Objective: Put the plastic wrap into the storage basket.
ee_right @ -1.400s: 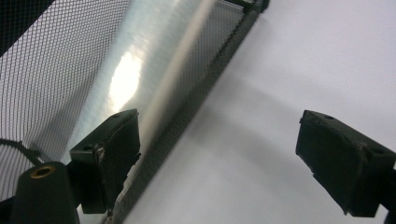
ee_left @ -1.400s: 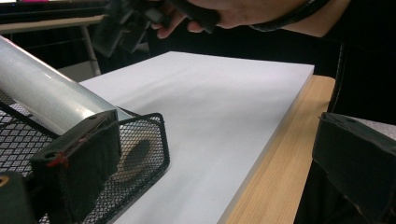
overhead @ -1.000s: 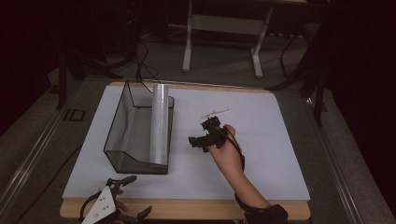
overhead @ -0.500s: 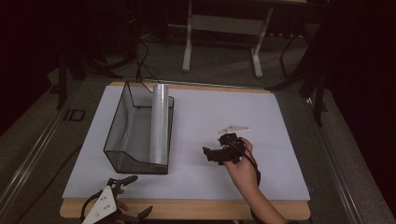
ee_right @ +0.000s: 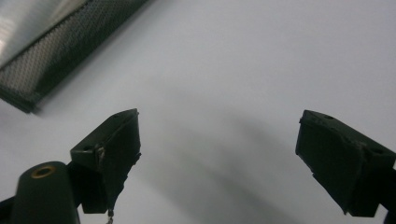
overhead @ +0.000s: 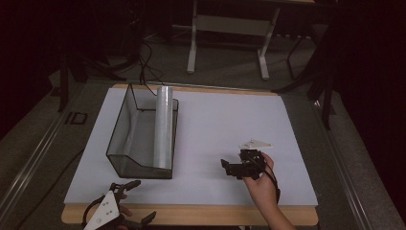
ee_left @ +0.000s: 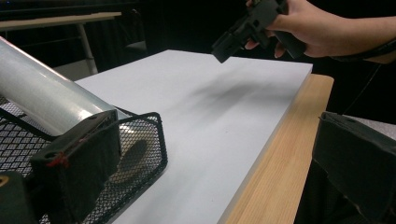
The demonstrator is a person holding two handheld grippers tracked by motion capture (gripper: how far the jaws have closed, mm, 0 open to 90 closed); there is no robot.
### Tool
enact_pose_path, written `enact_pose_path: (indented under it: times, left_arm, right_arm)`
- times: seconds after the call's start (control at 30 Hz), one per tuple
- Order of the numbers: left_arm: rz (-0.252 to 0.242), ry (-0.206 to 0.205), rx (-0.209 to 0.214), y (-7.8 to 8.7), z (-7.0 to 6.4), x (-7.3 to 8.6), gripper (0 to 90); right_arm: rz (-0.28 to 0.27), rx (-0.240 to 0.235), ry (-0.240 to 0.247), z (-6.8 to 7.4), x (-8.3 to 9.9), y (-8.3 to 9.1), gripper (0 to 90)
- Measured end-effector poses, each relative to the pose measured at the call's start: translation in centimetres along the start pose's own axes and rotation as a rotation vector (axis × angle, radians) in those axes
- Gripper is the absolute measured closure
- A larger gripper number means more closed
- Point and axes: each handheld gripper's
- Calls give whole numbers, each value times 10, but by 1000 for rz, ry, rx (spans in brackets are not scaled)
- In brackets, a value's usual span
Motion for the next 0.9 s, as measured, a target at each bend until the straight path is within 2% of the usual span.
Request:
enact_pose_path:
  times: [0.17, 0.5, 0.63, 0.9]
  left_arm:
    - [1, 1, 2, 0, 0, 0, 18]
    - [1, -2, 1, 0, 0, 0, 19]
    - [1, -2, 3, 0, 1, 0, 19]
    - [0, -1, 2, 0, 1, 0, 18]
  right_arm:
    - [-3, 18, -5, -8, 15, 7, 137]
    - [-41, 26, -30, -26, 38, 13, 133]
    - [-46, 41, -22, -26, 39, 12, 132]
    - [-59, 39, -16, -24, 39, 12, 131]
Point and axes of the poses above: each handheld gripper's, and its own axes: y roughly backward along the jaws, x roughly out of its underside, z roughly to its left, and after that the axes turned 4 degrees about z, right-handed
